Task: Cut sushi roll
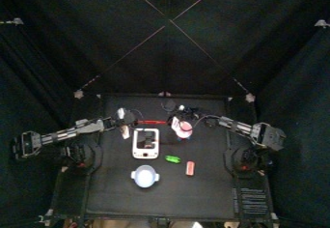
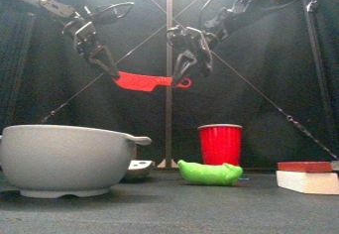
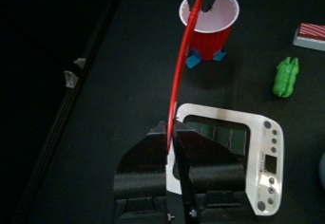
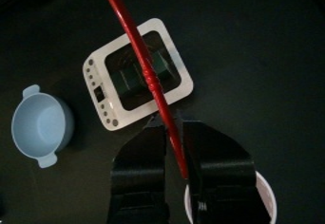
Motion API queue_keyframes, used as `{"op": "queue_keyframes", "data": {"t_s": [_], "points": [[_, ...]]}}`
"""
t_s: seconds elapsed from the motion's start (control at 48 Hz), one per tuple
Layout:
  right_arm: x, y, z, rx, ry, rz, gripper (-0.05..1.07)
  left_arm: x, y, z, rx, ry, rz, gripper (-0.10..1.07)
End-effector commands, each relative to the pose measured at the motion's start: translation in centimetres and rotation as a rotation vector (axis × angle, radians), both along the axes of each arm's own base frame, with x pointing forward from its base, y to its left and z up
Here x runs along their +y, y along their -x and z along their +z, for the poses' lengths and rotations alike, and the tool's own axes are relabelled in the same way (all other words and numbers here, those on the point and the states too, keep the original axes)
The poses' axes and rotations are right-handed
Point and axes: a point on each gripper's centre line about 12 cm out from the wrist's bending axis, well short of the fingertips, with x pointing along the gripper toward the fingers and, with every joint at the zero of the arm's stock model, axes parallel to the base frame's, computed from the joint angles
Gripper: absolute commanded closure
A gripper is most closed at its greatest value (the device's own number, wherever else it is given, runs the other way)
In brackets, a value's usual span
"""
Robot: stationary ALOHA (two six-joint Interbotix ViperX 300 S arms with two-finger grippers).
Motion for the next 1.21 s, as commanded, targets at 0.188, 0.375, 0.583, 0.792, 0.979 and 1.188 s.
{"op": "queue_keyframes", "data": {"t_s": [0.188, 0.375, 0.583, 0.792, 0.979, 1.188], "points": [[-2.5, -0.7, 0.5, 0.051, -0.068, -0.022, 0.74, 1.7, 0.1, 0.6, 0.054, 0.165, -0.021, 0.65], [-2.2, -0.3, -0.6, 0.028, 0.009, 0.036, 0.75, 2.6, 0.7, -1.2, 0.025, 0.203, -0.096, 0.64], [-0.8, 1.0, -1.6, -0.054, 0.03, 0.111, 0.77, 1.6, 1.5, -4.0, 0.005, 0.188, -0.205, 0.64], [0.3, 1.4, -1.4, -0.129, 0.191, 0.199, 0.77, 0.8, 1.9, -5.6, -0.03, 0.201, -0.253, 0.64], [0.4, 1.4, -2.1, -0.166, 0.272, 0.176, 0.77, 0.8, 2.6, -7.2, 0.01, 0.137, -0.271, 0.64], [0.4, 1.9, -3.6, -0.156, 0.31, 0.156, 0.77, 1.4, 2.9, -7.5, 0.002, 0.099, -0.207, 0.65]]}}
